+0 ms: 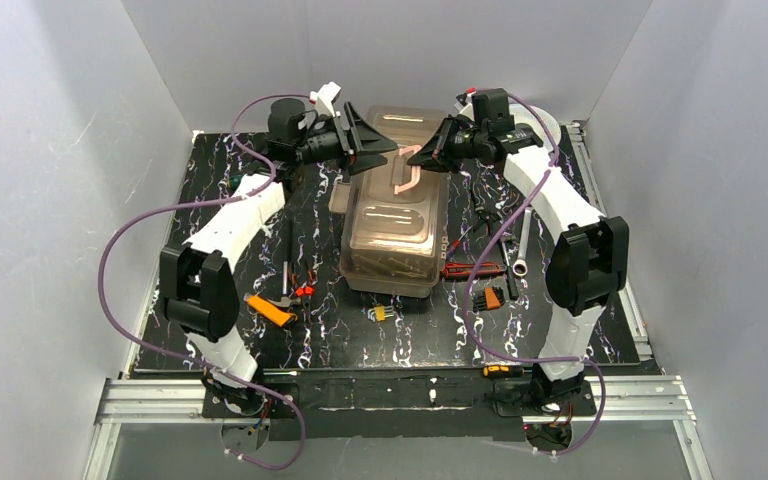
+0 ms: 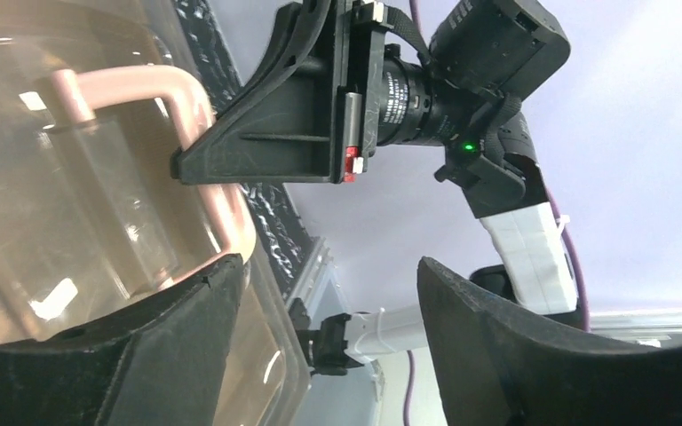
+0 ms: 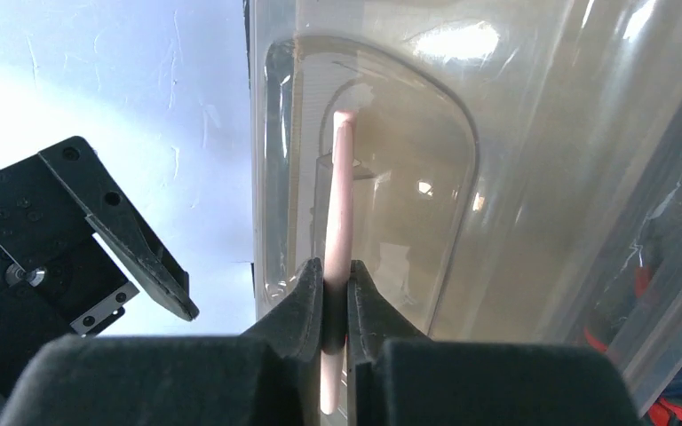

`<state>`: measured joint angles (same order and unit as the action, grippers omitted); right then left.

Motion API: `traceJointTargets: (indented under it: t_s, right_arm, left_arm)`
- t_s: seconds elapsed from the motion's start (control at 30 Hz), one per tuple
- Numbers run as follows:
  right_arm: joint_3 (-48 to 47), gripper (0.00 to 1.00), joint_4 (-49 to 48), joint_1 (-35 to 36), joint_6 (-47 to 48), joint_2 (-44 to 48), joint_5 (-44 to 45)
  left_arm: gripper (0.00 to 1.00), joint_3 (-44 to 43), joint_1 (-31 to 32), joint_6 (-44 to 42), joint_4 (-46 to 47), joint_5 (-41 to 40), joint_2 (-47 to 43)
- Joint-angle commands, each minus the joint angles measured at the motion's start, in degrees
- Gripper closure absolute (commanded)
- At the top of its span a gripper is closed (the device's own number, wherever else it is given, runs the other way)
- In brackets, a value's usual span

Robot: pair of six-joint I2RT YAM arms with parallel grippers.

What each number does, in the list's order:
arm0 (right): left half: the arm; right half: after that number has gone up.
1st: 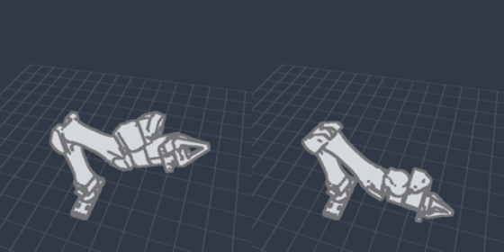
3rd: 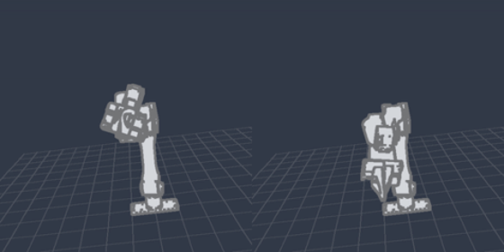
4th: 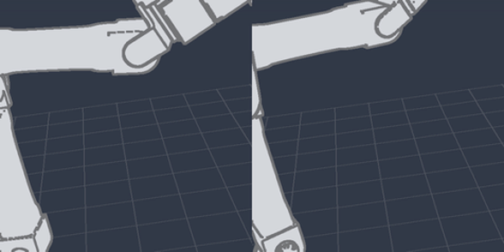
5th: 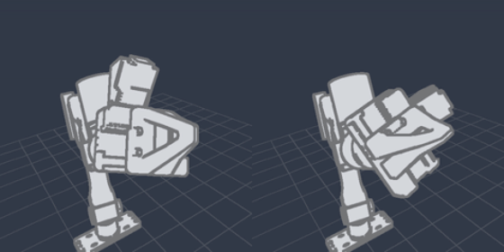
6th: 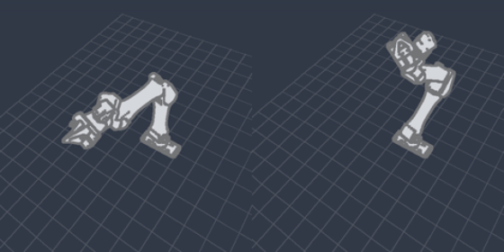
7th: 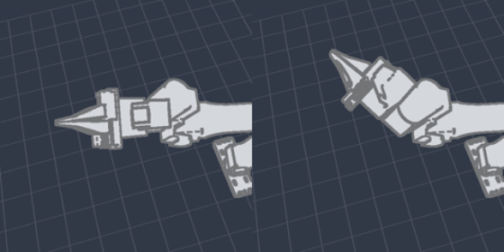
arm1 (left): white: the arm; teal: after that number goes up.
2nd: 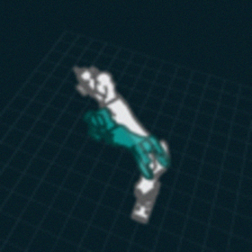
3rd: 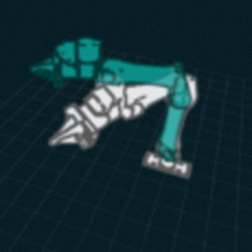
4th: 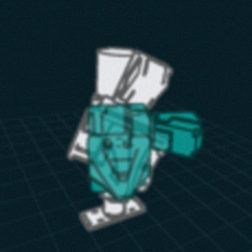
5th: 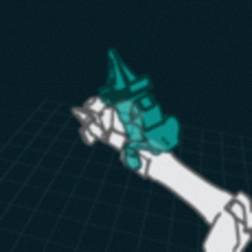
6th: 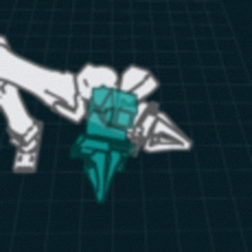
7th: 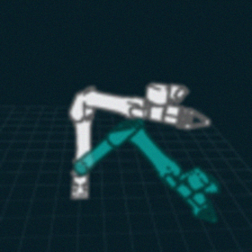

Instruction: Pack the tool kit

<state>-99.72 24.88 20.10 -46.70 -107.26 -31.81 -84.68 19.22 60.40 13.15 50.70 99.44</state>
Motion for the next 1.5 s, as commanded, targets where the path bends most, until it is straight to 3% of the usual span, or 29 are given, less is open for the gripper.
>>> traceJointTargets:
  t_s: [0.0, 0.13, 0.4, 0.67, 0.97, 1.13, 1.27, 1.33, 1.37, 1.47]
  right_arm:
    - [-4.6, 0.98, 0.3, 1.1, 2.2, -0.1, 0.2]
    - [-9.7, 0.99, 4.1, 2.0, 3.9, -0.6, 0.8]
    - [-19.1, 0.99, 10.0, 1.5, 6.0, 0.6, 0.4]
    - [-18.4, 0.99, 11.2, -1.2, 6.5, 4.4, -2.6]
    - [-11.3, 0.99, 9.2, -6.4, 7.3, 7.0, -9.6]
    - [-11.0, 0.99, 9.3, -7.0, 7.7, 6.8, -11.9]
    - [-10.8, 0.99, 9.4, -7.5, 8.0, 7.0, -12.0]
    - [-10.8, 0.99, 9.4, -7.9, 8.0, 6.8, -12.4]
    - [-10.9, 0.99, 9.3, -8.0, 8.0, 6.7, -12.7]
    - [-10.9, 0.99, 9.0, -8.4, 7.7, 6.5, -13.4]
  left_arm:
    - [0.26, 0.3, -2.0, -10.3, -12.3, -6.0, -6.5]
    - [0.21, 7.2, -5.8, -12.0, -12.7, -13.0, -12.6]
    - [0.22, 17.1, -11.5, -15.7, -14.9, -22.1, -18.0]
    - [0.26, 19.5, -12.1, -18.3, -16.2, -24.1, -14.1]
    - [0.27, 21.4, -12.1, -19.0, -14.9, -27.1, -8.6]
    - [0.29, 20.6, -12.2, -17.7, -13.5, -25.3, -5.0]
    - [0.28, 22.1, -12.1, -18.2, -10.2, -23.6, -6.4]
    - [0.22, 23.0, -11.3, -19.9, -10.6, -23.6, -8.2]
    - [0.18, 23.7, -10.6, -21.1, -11.4, -24.7, -9.5]
    - [0.17, 26.0, -6.9, -25.9, -15.6, -30.8, -13.6]
